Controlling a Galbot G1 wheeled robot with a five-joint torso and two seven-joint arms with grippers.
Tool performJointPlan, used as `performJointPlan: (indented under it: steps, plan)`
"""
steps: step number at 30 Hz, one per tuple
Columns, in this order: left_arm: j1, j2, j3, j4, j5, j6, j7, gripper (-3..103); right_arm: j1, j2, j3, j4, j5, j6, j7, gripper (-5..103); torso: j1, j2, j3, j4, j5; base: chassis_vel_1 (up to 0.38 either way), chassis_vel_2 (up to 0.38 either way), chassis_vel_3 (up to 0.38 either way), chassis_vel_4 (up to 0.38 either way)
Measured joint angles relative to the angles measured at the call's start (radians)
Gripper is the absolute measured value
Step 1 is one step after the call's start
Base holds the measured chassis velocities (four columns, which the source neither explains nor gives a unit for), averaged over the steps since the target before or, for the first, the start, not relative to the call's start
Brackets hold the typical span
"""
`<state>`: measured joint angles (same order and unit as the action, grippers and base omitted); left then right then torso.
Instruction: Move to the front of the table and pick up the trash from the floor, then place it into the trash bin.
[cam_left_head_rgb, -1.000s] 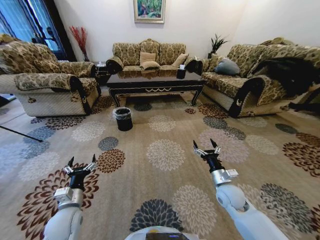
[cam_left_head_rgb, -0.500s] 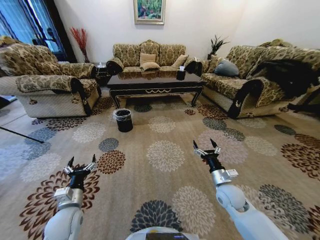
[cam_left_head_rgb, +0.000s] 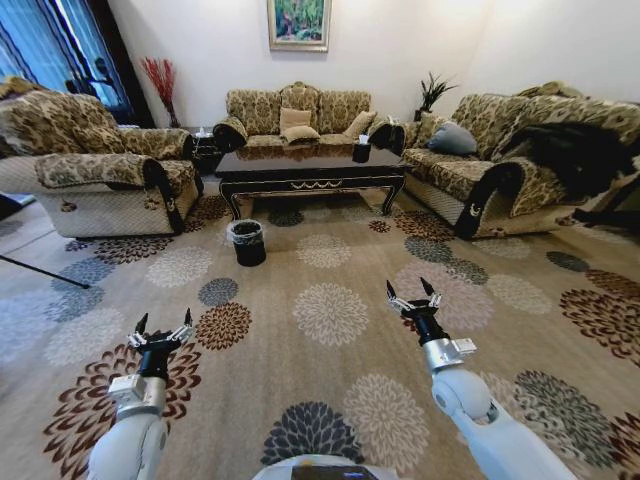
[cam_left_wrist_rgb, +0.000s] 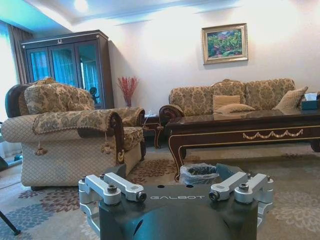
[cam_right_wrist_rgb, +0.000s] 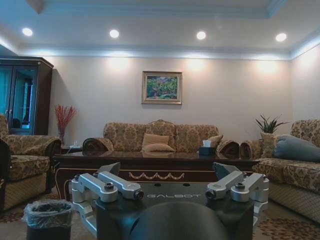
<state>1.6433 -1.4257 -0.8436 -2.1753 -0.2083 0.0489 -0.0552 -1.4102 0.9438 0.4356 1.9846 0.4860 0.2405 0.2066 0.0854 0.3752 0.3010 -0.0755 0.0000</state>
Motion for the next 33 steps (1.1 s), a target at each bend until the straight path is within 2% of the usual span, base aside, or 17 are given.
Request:
performJointPlan:
  steps: [33]
  plan:
    - [0.0, 0.0, 0.0, 0.0, 0.0, 0.0, 0.0, 100, 0.0, 0.0, 0.0, 0.0, 0.0, 0.0, 0.0, 100, 0.051, 0.133, 0.083, 0.0, 0.0, 0.0, 0.0, 0.0, 0.0]
